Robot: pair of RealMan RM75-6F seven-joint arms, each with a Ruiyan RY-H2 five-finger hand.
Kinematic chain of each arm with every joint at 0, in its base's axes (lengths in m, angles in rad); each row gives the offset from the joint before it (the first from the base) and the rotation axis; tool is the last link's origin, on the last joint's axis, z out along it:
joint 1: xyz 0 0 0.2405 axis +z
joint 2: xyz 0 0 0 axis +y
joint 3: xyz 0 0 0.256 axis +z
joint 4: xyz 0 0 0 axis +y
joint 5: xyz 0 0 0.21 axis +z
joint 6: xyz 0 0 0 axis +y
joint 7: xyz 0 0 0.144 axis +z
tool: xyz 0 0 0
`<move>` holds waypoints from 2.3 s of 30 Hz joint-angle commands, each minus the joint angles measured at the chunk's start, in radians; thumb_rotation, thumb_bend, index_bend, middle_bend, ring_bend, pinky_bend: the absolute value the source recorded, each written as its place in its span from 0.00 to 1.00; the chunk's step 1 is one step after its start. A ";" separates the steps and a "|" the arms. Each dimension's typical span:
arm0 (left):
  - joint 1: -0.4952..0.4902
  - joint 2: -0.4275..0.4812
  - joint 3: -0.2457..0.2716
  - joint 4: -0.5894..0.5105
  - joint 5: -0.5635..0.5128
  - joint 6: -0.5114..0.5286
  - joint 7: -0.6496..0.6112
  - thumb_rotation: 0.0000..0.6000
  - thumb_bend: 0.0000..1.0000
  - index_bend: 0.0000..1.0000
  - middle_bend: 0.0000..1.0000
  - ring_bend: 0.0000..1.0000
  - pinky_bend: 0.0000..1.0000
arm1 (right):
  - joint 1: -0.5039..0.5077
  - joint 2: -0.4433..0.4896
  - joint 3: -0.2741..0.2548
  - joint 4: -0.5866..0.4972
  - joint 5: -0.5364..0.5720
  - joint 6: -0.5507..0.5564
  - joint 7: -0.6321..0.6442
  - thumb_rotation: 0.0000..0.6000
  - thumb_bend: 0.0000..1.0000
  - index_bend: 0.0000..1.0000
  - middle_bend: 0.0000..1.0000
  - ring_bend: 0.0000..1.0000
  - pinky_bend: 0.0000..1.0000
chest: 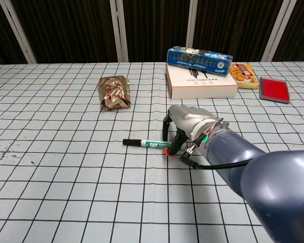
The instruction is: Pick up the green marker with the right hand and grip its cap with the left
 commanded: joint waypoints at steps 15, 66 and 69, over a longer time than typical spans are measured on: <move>-0.005 -0.003 0.001 -0.015 -0.001 -0.003 0.035 1.00 0.44 0.19 0.09 0.00 0.00 | 0.004 0.001 -0.006 0.021 0.003 -0.017 0.022 1.00 0.33 0.53 0.05 0.11 0.04; -0.167 -0.192 -0.023 -0.211 0.193 -0.059 0.109 1.00 0.42 0.33 0.22 0.00 0.00 | -0.036 0.339 -0.004 -0.641 -0.146 0.164 -0.011 1.00 0.55 0.71 0.05 0.13 0.04; -0.186 -0.243 -0.034 -0.202 0.200 -0.059 0.135 1.00 0.42 0.35 0.23 0.00 0.00 | -0.025 0.337 0.001 -0.652 -0.133 0.179 -0.023 1.00 0.55 0.71 0.05 0.13 0.04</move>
